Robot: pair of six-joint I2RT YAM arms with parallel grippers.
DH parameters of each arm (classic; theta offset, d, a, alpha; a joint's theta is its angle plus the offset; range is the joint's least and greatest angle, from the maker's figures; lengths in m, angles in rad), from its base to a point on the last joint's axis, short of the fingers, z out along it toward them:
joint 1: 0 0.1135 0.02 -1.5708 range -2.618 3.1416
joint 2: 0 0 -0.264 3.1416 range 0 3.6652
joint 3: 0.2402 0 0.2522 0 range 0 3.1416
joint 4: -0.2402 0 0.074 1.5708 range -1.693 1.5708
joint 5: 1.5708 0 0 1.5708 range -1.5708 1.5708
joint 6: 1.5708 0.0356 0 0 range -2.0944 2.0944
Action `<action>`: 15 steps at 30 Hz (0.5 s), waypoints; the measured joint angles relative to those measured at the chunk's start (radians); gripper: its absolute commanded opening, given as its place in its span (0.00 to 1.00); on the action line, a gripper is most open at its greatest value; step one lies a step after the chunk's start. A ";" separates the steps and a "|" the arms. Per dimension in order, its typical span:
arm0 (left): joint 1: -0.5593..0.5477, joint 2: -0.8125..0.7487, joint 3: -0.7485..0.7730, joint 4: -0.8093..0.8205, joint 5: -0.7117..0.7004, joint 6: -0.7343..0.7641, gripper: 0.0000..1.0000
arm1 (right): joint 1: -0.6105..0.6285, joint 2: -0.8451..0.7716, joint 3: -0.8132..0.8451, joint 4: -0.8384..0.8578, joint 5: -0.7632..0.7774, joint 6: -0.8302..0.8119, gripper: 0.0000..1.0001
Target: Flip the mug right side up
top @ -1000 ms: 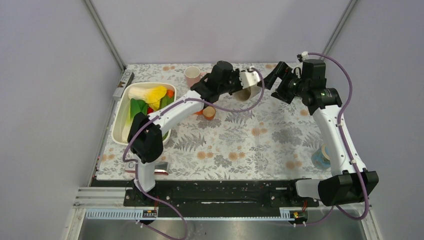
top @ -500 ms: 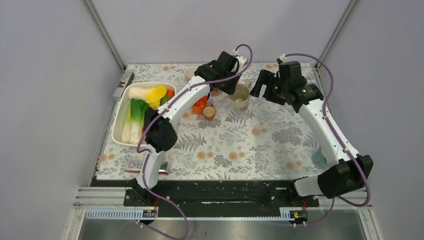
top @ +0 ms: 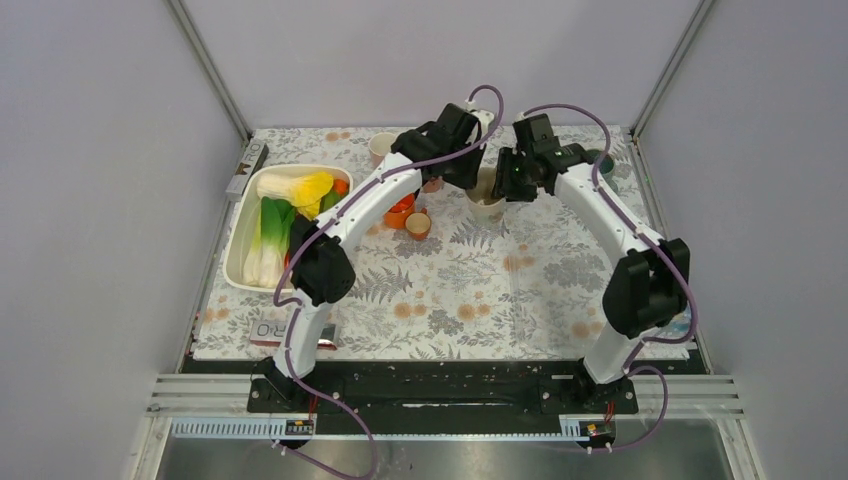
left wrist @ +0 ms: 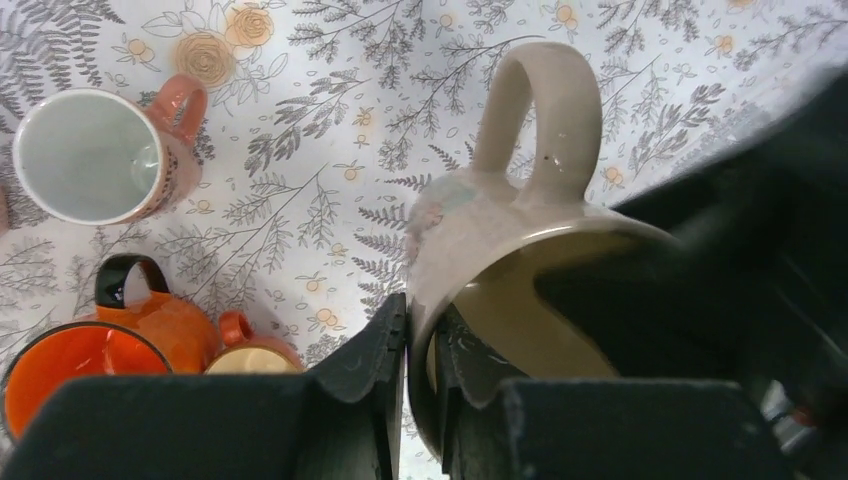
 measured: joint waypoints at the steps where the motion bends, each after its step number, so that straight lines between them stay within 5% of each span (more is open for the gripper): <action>1: 0.000 0.000 0.000 0.005 0.004 -0.007 0.00 | 0.005 0.036 0.027 -0.024 0.025 -0.010 0.10; 2: 0.000 0.000 0.000 0.011 -0.002 -0.004 0.00 | 0.007 0.046 0.034 -0.027 0.027 -0.015 0.00; 4: -0.010 0.000 -0.001 0.051 -0.019 -0.017 0.00 | 0.026 0.096 0.064 -0.060 0.094 -0.033 0.00; 7: -0.013 0.000 -0.023 0.068 -0.012 -0.021 0.49 | 0.032 0.114 0.090 -0.102 0.143 -0.056 0.00; 9: -0.011 -0.001 -0.031 0.093 0.027 -0.017 0.68 | 0.024 0.114 0.103 -0.130 0.171 -0.084 0.00; 15: 0.032 -0.071 -0.071 0.142 0.124 -0.019 0.89 | -0.144 0.114 0.108 -0.175 0.198 -0.124 0.00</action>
